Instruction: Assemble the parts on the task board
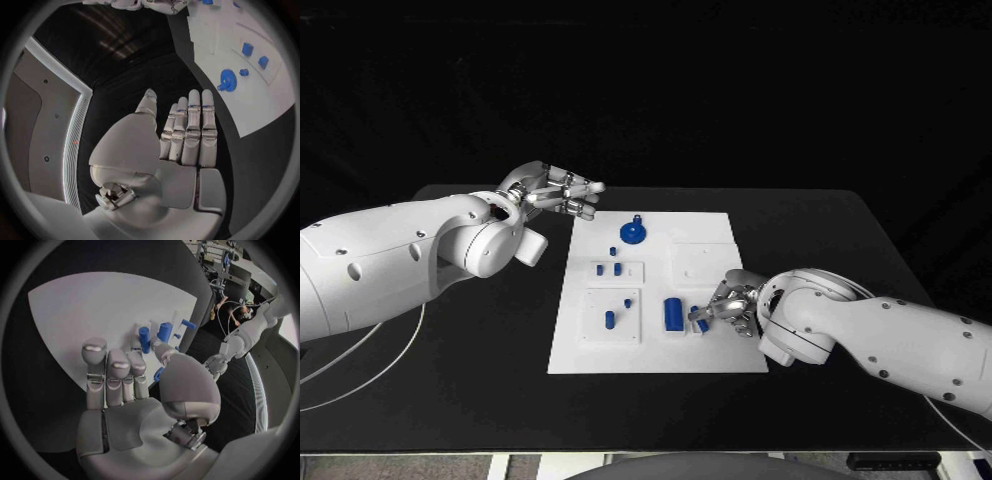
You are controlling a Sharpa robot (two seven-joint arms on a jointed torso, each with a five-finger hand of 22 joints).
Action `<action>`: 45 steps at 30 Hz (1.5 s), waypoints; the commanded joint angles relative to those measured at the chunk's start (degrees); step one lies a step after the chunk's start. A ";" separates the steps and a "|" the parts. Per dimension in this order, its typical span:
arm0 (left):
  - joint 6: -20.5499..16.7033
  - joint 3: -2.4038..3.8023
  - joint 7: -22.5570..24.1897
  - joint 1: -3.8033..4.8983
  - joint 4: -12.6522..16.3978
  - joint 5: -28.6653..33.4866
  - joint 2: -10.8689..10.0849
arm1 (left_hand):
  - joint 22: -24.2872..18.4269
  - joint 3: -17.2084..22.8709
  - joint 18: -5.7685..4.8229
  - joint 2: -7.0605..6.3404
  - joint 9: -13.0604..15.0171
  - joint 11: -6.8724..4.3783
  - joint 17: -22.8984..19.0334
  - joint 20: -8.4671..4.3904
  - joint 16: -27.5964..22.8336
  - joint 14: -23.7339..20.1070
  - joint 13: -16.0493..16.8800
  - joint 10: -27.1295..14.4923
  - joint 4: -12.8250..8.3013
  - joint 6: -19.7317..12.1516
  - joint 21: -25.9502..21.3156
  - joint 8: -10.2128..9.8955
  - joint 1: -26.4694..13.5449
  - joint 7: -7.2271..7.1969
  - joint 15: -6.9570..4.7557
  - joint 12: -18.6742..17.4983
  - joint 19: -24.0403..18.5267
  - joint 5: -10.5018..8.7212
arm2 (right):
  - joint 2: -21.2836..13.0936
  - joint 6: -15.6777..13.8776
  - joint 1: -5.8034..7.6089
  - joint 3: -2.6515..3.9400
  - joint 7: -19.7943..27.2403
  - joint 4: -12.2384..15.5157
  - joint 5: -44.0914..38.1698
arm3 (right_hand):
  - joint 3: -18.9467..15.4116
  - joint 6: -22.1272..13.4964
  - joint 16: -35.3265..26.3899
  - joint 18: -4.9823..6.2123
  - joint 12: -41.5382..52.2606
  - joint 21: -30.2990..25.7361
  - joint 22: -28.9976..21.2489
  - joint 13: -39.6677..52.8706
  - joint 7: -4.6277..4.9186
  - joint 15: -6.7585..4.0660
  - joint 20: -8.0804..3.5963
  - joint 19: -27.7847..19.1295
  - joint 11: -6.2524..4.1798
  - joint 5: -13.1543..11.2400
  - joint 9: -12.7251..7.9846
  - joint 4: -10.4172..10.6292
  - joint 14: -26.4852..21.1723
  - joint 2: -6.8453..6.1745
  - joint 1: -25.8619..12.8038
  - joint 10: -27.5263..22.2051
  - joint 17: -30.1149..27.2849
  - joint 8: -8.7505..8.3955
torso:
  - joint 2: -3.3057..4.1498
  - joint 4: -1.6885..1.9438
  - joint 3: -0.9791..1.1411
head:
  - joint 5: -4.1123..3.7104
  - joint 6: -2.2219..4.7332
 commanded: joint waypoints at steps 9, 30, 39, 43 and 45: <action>0.95 0.04 -0.15 0.04 0.18 0.33 -0.02 | -0.13 0.04 -0.31 -0.04 0.09 0.01 0.07 0.08 -0.22 -0.45 0.08 -0.09 0.68 -0.12 0.36 0.05 -0.94 -0.25 0.09 0.12 0.47 -0.38 | 0.45 0.77 -0.15 -0.12 0.25 0.04 -0.84 | -5.85 0.20 0.04 -0.61 -0.53 -0.19 4.29 0.15 0.39 -0.41 -0.31 3.09 0.44 -0.33 -0.26 11.18 -0.07 -3.47 -0.39 -0.23 0.31 -0.26 | -0.01 0.00 0.04 | -0.06 0.03; 1.13 0.04 -0.56 0.04 0.22 0.33 -0.27 | -0.21 0.18 -0.30 -0.15 0.10 0.01 0.08 0.09 -0.22 -0.45 0.09 -0.12 0.96 -0.12 0.37 0.06 -0.89 -0.26 0.09 0.12 0.48 -0.35 | -1.35 2.12 -0.17 -0.11 1.69 1.86 -0.37 | -7.25 0.19 -0.27 -0.59 -0.78 -0.24 4.30 0.36 0.42 -0.41 -0.33 3.10 0.45 -0.33 -0.23 13.88 -0.04 -4.07 1.09 -0.14 0.49 -0.26 | 0.00 -0.09 0.10 | 0.08 -0.31; 1.25 0.03 -0.63 0.04 0.18 0.32 -0.29 | -0.21 0.18 -0.30 -0.15 0.10 0.01 0.08 0.09 -0.22 -0.45 0.09 -0.12 0.96 -0.12 0.37 0.06 -0.89 -0.26 0.09 0.12 0.48 -0.35 | -2.05 1.70 -0.18 -0.09 2.03 2.93 -0.65 | -6.47 0.29 -0.26 -0.61 -0.77 -0.12 4.33 0.44 0.39 -0.42 -0.34 3.12 0.42 -0.34 -0.23 13.68 0.00 -3.75 0.70 -0.04 0.60 -0.29 | 0.01 -0.05 0.09 | -0.01 -0.35; 1.26 0.03 -0.65 0.04 0.18 0.32 -0.30 | -0.21 0.18 -0.30 -0.15 0.10 0.01 0.08 0.09 -0.22 -0.45 0.09 -0.12 0.96 -0.12 0.37 0.06 -0.89 -0.26 0.09 0.12 0.48 -0.35 | -2.34 1.71 -0.18 -0.09 2.12 3.10 -0.82 | -6.18 0.30 -0.28 -0.60 -0.76 -0.17 4.30 0.47 0.39 -0.42 -0.34 3.11 0.42 -0.34 -0.23 13.29 0.01 -3.53 0.84 -0.01 0.63 -0.27 | -0.02 -0.01 0.04 | -0.06 -0.42; 1.26 0.03 -0.66 0.04 0.18 0.31 -0.31 | -0.21 0.18 -0.30 -0.15 0.10 0.01 0.08 0.09 -0.22 -0.45 0.09 -0.12 0.96 -0.12 0.37 0.06 -0.89 -0.26 0.09 0.12 0.48 -0.35 | -2.46 1.78 -0.18 -0.08 2.16 3.06 -0.96 | -5.89 0.30 -0.29 -0.59 -0.76 -0.12 4.30 0.50 0.41 -0.41 -0.31 3.11 0.43 -0.31 -0.23 12.66 0.02 -3.32 0.97 0.00 0.66 -0.28 | -0.01 0.00 0.04 | -0.07 -0.40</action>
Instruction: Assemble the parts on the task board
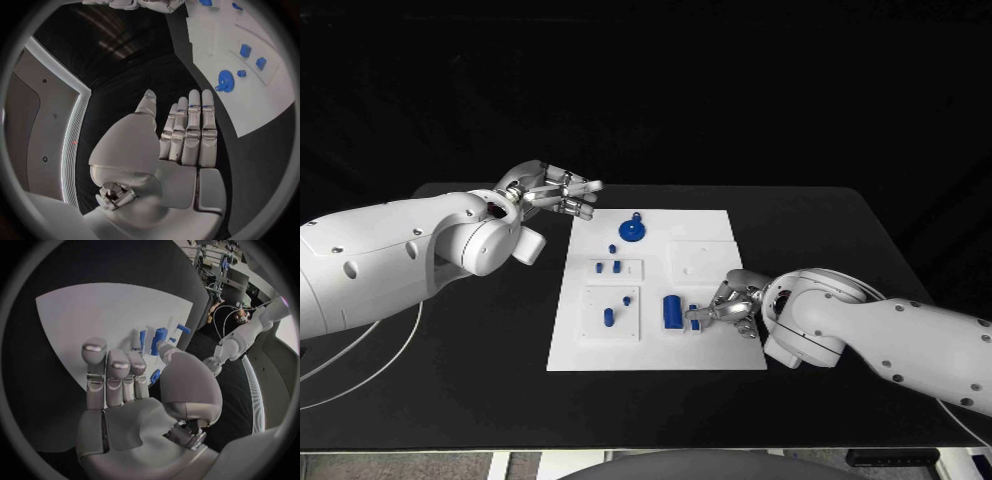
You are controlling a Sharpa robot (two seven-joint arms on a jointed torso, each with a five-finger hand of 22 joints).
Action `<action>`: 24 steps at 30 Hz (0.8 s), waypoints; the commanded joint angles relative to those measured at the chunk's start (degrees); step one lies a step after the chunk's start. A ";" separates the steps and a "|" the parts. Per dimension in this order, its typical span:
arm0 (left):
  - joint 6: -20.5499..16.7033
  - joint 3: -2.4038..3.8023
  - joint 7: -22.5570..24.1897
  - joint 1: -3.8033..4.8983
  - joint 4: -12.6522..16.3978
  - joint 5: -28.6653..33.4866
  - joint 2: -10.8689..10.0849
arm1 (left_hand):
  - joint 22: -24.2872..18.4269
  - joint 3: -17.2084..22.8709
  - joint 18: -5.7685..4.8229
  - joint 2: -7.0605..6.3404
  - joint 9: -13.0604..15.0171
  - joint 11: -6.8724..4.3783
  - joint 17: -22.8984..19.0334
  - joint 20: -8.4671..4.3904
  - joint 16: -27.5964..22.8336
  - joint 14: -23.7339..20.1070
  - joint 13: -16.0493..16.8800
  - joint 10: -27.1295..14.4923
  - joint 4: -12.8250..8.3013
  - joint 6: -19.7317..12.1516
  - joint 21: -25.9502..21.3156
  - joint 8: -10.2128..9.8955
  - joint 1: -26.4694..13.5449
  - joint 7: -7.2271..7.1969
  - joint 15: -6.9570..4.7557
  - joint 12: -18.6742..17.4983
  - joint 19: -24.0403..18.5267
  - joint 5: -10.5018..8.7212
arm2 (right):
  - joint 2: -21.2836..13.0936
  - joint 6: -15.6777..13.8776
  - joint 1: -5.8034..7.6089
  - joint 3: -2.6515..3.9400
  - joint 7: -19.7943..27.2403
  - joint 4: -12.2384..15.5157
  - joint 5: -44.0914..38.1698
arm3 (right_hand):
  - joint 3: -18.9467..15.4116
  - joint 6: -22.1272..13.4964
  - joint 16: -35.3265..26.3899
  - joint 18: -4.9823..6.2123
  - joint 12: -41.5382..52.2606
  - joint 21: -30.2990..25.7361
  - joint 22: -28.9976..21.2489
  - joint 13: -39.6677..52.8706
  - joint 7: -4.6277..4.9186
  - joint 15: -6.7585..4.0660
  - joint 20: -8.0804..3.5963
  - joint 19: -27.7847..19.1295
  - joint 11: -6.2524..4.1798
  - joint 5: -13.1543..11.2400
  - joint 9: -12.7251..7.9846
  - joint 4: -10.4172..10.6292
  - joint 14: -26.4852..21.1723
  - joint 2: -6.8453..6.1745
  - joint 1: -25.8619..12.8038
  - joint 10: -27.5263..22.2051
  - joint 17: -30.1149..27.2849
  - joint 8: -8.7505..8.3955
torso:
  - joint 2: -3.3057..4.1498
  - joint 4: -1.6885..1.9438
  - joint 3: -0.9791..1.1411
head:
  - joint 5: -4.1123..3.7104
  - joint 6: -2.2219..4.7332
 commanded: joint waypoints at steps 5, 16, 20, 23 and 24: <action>0.72 0.04 0.19 0.04 0.11 0.31 0.03 | -0.06 -0.12 -0.30 -0.18 0.10 0.01 0.08 0.08 -0.22 -0.45 0.09 -0.12 0.32 -0.12 0.37 0.06 -0.40 -0.25 0.09 0.12 0.48 -0.35 | -0.43 0.22 -0.05 0.01 1.18 -0.55 -0.79 | 1.03 -0.05 -0.40 -0.45 -0.27 -0.32 4.25 0.03 0.32 -0.37 -0.18 3.08 0.26 0.01 0.11 -2.90 0.07 1.34 1.04 0.16 -0.12 0.20 | -0.04 0.02 -0.10 | -0.15 0.35; -0.83 0.04 2.01 0.04 -1.65 1.71 0.48 | -0.17 0.29 -0.33 0.25 0.10 -0.34 0.11 -0.05 -0.22 -0.16 0.07 0.76 -0.41 0.88 0.47 0.15 0.72 -0.59 -0.09 0.09 0.65 0.23 | -0.88 -5.14 1.36 2.03 15.63 -5.96 7.65 | -2.66 -3.71 -2.25 0.27 -1.73 -2.57 3.61 -1.01 1.46 -0.20 0.01 2.65 1.04 0.90 0.27 -5.07 -0.46 0.66 3.95 -1.34 -1.66 0.18 | -0.25 -0.14 -0.13 | -0.44 3.23; -1.70 0.04 3.26 0.04 -3.48 3.78 1.17 | -0.16 0.51 -0.45 1.01 0.08 -0.60 0.05 -0.13 -0.26 -0.32 0.04 1.30 -1.43 1.84 0.43 0.07 2.20 -0.92 -0.13 -0.06 0.50 0.58 | 0.21 -6.73 3.89 2.36 27.02 -11.41 16.92 | -11.04 -5.13 -7.49 0.84 -6.33 -12.33 0.36 -4.51 1.79 -0.09 0.27 1.27 1.45 9.73 0.35 -9.37 -1.83 4.76 6.73 -4.01 -5.55 0.13 | -0.66 -0.30 -0.31 | -0.54 4.98; -1.96 0.04 4.45 0.04 -5.76 6.00 2.09 | -0.10 0.91 -0.50 1.69 0.07 -0.75 -0.04 -0.10 -0.30 -0.84 0.01 1.36 -2.44 2.63 0.39 0.06 4.11 -1.26 -0.07 -0.20 0.16 0.88 | 2.32 -7.10 6.09 2.46 34.76 -17.51 23.59 | -13.52 -6.44 -14.78 1.15 -18.04 -25.84 -5.89 -13.71 2.33 0.76 1.12 -2.12 2.14 11.55 0.15 -13.38 -5.07 7.30 9.16 -9.47 -9.85 0.11 | -1.12 -0.44 -0.47 | -0.54 6.57; -1.94 0.04 4.77 0.04 -6.42 6.47 2.34 | -0.09 1.04 -0.52 1.78 0.08 -0.81 -0.07 -0.07 -0.34 -1.07 0.01 1.32 -2.68 2.81 0.35 0.07 4.52 -1.39 -0.04 -0.23 0.02 0.96 | 3.01 -7.03 6.65 2.48 36.47 -19.29 25.23 | -13.59 -6.56 -15.86 1.21 -19.12 -27.14 -7.11 -15.07 2.26 0.93 1.32 -2.59 2.34 11.12 0.10 -14.41 -5.62 8.02 10.04 -9.79 -10.40 0.05 | -1.25 -0.55 -0.51 | -0.45 6.76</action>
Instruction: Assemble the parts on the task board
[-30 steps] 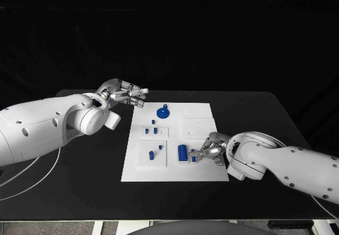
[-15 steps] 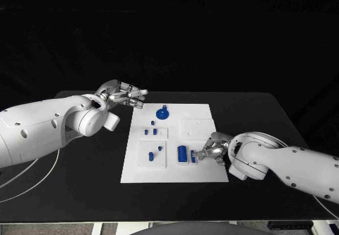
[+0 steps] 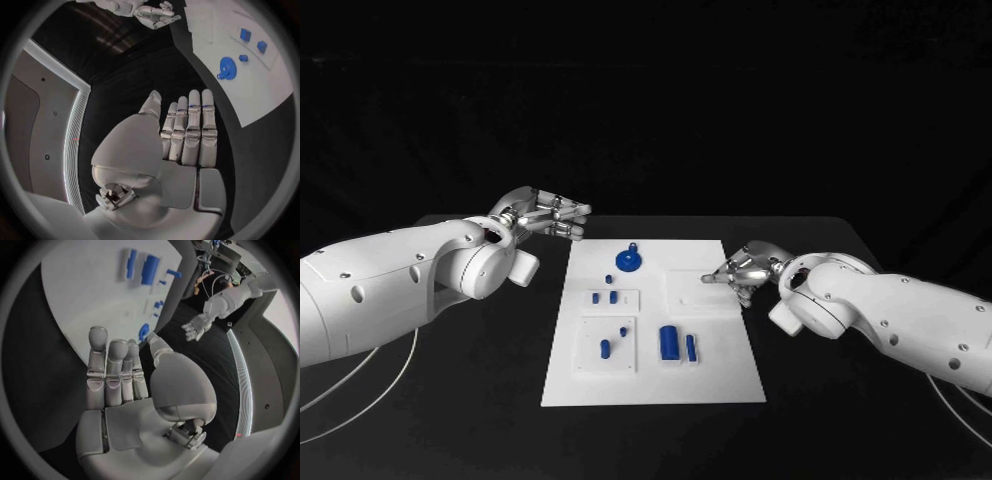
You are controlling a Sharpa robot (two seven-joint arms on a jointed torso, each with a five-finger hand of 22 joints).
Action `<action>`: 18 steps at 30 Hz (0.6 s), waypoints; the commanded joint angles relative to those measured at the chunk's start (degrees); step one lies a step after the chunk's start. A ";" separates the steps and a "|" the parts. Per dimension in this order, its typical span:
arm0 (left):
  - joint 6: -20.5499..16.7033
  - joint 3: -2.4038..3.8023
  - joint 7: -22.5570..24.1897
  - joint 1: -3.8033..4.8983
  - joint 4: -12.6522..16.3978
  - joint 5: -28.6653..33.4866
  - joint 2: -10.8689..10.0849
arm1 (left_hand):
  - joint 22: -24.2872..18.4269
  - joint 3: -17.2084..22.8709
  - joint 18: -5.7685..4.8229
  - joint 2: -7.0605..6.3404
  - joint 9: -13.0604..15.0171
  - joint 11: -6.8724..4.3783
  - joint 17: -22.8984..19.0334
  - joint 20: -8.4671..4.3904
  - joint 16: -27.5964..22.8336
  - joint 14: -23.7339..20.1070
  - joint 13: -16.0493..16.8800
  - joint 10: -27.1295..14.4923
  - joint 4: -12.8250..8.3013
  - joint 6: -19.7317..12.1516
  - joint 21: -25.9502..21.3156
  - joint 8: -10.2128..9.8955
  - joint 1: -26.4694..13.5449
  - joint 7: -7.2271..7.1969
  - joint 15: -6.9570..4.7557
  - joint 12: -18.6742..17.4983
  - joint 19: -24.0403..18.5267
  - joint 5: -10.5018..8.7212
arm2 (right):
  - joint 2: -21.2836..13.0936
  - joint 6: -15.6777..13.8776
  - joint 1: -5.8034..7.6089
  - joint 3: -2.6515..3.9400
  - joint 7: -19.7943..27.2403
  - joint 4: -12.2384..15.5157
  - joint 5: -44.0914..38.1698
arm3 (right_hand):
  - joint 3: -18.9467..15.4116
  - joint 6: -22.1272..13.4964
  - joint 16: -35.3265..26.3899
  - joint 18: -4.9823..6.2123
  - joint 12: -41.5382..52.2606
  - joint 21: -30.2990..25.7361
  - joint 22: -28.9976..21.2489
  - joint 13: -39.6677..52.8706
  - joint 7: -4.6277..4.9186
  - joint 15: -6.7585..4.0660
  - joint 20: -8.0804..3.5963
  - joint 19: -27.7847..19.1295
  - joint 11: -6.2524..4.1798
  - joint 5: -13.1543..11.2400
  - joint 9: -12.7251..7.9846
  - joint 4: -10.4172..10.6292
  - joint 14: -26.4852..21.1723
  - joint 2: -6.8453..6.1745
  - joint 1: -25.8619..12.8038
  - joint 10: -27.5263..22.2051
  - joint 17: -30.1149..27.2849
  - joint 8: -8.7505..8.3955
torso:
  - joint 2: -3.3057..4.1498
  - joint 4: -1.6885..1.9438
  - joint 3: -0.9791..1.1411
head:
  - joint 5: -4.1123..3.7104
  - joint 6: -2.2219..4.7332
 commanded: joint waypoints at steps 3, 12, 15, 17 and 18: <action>-0.83 0.06 4.45 0.03 -4.08 5.95 1.56 | 0.21 0.69 -0.46 0.54 0.01 -0.28 -0.26 0.08 -0.39 -1.80 -0.01 -0.68 -1.59 0.87 0.13 -0.01 2.29 -0.56 0.13 -0.30 -0.86 0.40 | 4.35 -1.79 2.76 0.20 21.20 -10.66 17.79 | 3.16 -3.12 -10.21 1.75 -12.56 -10.76 -10.71 -15.68 1.65 1.63 2.00 -2.30 1.10 -2.86 -0.67 -6.93 -3.40 3.90 4.04 -1.99 -7.13 0.04 | -1.03 -0.43 -0.37 | 0.00 2.65; 1.71 0.16 7.30 -0.33 -11.18 11.88 4.31 | -1.17 1.56 -0.12 0.42 -0.08 0.13 -0.70 3.15 -0.46 -10.18 -0.03 -5.27 -3.92 -0.95 -0.52 -0.16 1.78 -0.95 1.36 -0.40 -7.90 0.63 | 12.40 3.49 4.61 2.16 29.31 -26.13 27.92 | 14.17 -8.63 -43.81 2.13 -39.24 -13.53 -46.34 -54.45 3.73 11.49 12.99 -27.98 8.54 -3.25 -0.87 -11.39 -16.35 4.32 -0.92 -7.29 -36.87 0.14 | -1.67 -0.55 -0.19 | 0.13 5.46; 2.43 0.27 8.25 -0.77 -13.28 13.64 5.41 | -3.32 0.99 0.92 -0.07 -0.12 0.51 -0.80 5.17 -0.41 -14.16 -0.09 -8.40 -4.58 -2.14 -0.47 -0.13 -0.19 -1.11 2.20 -0.41 -10.99 0.55 | 14.16 4.66 4.74 2.53 30.79 -29.33 29.50 | 11.88 -9.03 -43.92 4.59 -39.20 -13.30 -57.41 -54.46 3.56 11.89 15.47 -27.38 8.65 -1.65 -0.87 -10.32 -16.52 4.57 -2.07 -8.57 -44.85 0.16 | -2.11 -0.43 -0.23 | 0.23 5.56; 2.54 0.31 8.54 -0.92 -13.97 14.19 5.77 | -4.47 1.02 2.06 0.12 -0.13 0.55 -0.81 6.10 -0.44 -14.78 -0.09 -8.73 -5.19 -2.23 -0.47 -0.14 -0.75 -1.09 2.36 -0.45 -11.02 0.57 | 14.67 4.93 4.77 2.62 31.19 -30.25 29.88 | 10.62 -9.29 -44.00 5.26 -39.27 -13.13 -60.78 -54.42 3.60 12.04 16.00 -26.97 8.73 -1.62 -0.87 -10.31 -16.79 4.83 -1.65 -8.78 -44.96 0.16 | -2.18 -0.36 -0.19 | 0.33 5.93; 2.67 0.33 8.72 -1.03 -14.47 14.53 6.02 | -5.38 1.03 2.85 0.14 -0.16 0.58 -0.86 6.72 -0.55 -14.94 -0.06 -8.75 -5.65 -2.31 -0.45 -0.21 -1.02 -1.21 2.42 -0.40 -10.96 0.60 | 15.01 5.14 4.79 2.67 31.47 -30.83 30.12 | 9.69 -9.40 -44.03 5.39 -39.28 -13.02 -62.68 -54.48 3.77 12.20 16.11 -26.67 8.90 -1.46 -0.89 -10.14 -16.70 4.95 -1.67 -8.82 -44.91 0.12 | -2.18 -0.34 -0.13 | 0.43 6.17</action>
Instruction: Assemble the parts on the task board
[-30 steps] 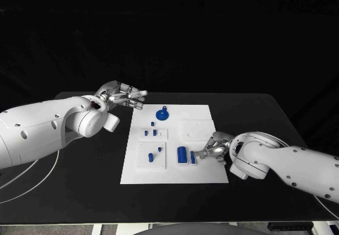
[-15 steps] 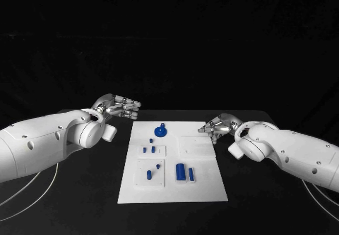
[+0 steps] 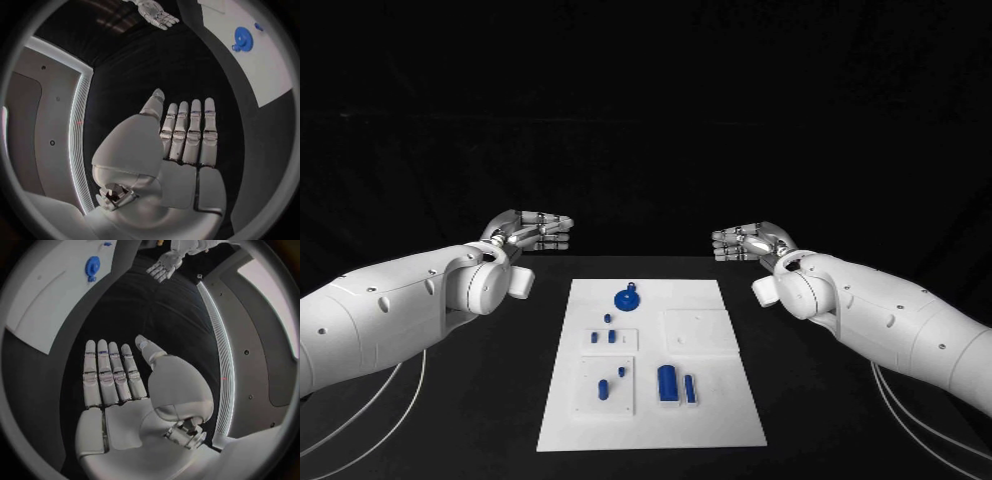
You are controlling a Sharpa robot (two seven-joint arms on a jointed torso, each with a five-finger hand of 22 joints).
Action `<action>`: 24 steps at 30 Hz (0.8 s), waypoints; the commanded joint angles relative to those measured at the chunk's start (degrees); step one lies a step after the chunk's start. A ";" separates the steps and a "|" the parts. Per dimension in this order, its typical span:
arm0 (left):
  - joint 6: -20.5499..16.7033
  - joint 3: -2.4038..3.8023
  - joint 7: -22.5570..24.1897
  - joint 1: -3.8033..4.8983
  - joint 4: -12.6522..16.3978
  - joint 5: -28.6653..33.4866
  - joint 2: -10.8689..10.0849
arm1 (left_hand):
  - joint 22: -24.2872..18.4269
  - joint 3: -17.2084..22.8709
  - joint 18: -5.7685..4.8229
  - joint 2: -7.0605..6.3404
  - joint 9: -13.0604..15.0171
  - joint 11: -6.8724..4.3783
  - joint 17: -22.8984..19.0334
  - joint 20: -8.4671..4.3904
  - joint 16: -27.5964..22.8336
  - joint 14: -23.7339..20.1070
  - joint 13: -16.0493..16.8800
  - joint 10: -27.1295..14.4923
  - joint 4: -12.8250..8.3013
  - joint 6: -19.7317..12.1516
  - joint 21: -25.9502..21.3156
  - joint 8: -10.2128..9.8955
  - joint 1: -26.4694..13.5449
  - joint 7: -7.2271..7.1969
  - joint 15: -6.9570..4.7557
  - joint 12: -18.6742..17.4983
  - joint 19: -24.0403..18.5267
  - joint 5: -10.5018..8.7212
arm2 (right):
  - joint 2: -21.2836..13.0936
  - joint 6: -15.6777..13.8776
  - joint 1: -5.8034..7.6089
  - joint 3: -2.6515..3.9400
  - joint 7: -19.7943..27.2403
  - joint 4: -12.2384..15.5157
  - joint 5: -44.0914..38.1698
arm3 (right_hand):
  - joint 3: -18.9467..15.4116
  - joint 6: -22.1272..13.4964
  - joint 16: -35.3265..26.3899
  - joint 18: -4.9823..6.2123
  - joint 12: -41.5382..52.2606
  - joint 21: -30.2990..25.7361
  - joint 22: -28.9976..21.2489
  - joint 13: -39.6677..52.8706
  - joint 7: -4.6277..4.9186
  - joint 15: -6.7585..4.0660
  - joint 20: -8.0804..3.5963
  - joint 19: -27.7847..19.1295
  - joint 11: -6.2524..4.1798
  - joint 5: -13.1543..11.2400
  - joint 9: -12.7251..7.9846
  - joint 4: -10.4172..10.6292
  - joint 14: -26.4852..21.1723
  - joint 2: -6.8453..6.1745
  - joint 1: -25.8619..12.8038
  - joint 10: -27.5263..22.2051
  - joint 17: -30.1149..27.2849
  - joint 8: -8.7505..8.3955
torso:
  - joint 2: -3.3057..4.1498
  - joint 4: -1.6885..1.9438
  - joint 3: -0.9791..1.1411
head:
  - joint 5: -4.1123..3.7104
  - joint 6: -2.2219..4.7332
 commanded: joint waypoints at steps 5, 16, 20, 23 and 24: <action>0.12 0.12 0.70 -0.33 -0.71 1.13 0.40 | -11.43 3.67 -4.97 -1.82 -3.59 -5.57 -3.57 -8.75 -3.75 -19.77 -3.35 -20.20 1.22 -19.66 -3.86 -3.82 -26.15 -5.38 -6.35 -3.48 -56.41 -7.03 | 0.53 0.48 0.06 0.04 1.42 -0.88 1.52 | -15.29 -19.80 -3.70 -7.92 -3.68 -3.76 -10.27 -3.35 -6.98 -7.05 -9.69 -55.42 -7.26 -12.21 -3.59 9.56 -20.16 -0.52 -21.41 -20.46 -3.62 -3.80 | -0.23 -0.01 0.13 | 0.23 0.31; -9.88 3.67 5.01 -6.24 10.21 1.90 -2.60 | -11.43 3.67 -4.97 -1.82 -3.59 -5.57 -3.57 -8.75 -3.75 -60.31 -3.35 -62.32 1.22 -60.34 -3.86 -3.82 -79.54 -5.38 -6.35 -3.48 -56.41 -7.03 | -2.26 -9.37 -0.27 -4.28 7.10 10.04 9.08 | -15.29 -60.19 -3.70 -7.92 -3.68 -3.76 -10.27 -3.35 -6.98 -7.05 -9.69 -55.42 -7.26 -12.21 -3.59 9.56 -62.19 -0.52 -67.49 -62.33 -3.62 -3.80 | -2.57 -1.97 2.23 | 3.41 -0.21; -16.30 5.95 7.78 -10.04 17.21 2.40 -4.53 | -11.43 3.67 -4.97 -1.82 -3.59 -5.57 -3.57 -8.75 -3.75 -60.31 -3.35 -62.32 1.22 -60.34 -3.86 -3.82 -79.54 -5.38 -6.35 -3.48 -56.41 -7.03 | -4.06 -15.68 -0.49 -7.04 10.74 17.05 13.92 | -15.29 -60.19 -3.70 -7.92 -3.68 -3.76 -10.27 -3.35 -6.98 -7.05 -9.69 -55.42 -7.26 -12.21 -3.59 9.56 -62.19 -0.52 -67.49 -62.33 -3.62 -3.80 | -2.61 -2.00 2.26 | 3.46 -0.22; -20.97 7.61 9.78 -12.79 22.30 2.76 -5.94 | -11.43 3.67 -4.97 -1.82 -3.59 -5.57 -3.57 -8.75 -3.75 -60.31 -3.35 -62.32 1.22 -60.34 -3.86 -3.82 -79.54 -5.38 -6.35 -3.48 -56.41 -7.03 | -5.46 -20.60 -0.66 -9.20 13.58 22.50 17.70 | -15.29 -60.19 -3.70 -7.92 -3.68 -3.76 -10.27 -3.35 -6.98 -7.05 -9.69 -55.42 -7.26 -12.21 -3.59 9.56 -62.19 -0.52 -67.49 -62.33 -3.62 -3.80 | -2.61 -2.00 2.26 | 3.46 -0.22; -22.91 8.30 10.62 -13.94 24.43 2.91 -6.52 | -11.43 3.67 -4.97 -1.82 -3.59 -5.57 -3.57 -8.75 -3.75 -60.31 -3.35 -62.32 1.22 -60.34 -3.86 -3.82 -79.54 -5.38 -6.35 -3.48 -56.41 -7.03 | -6.09 -22.80 -0.73 -10.16 14.85 24.95 19.39 | -15.29 -60.19 -3.70 -7.92 -3.68 -3.76 -10.27 -3.35 -6.98 -7.05 -9.69 -55.42 -7.26 -12.21 -3.59 9.56 -62.19 -0.52 -67.49 -62.33 -3.62 -3.80 | -2.61 -2.00 2.26 | 3.46 -0.22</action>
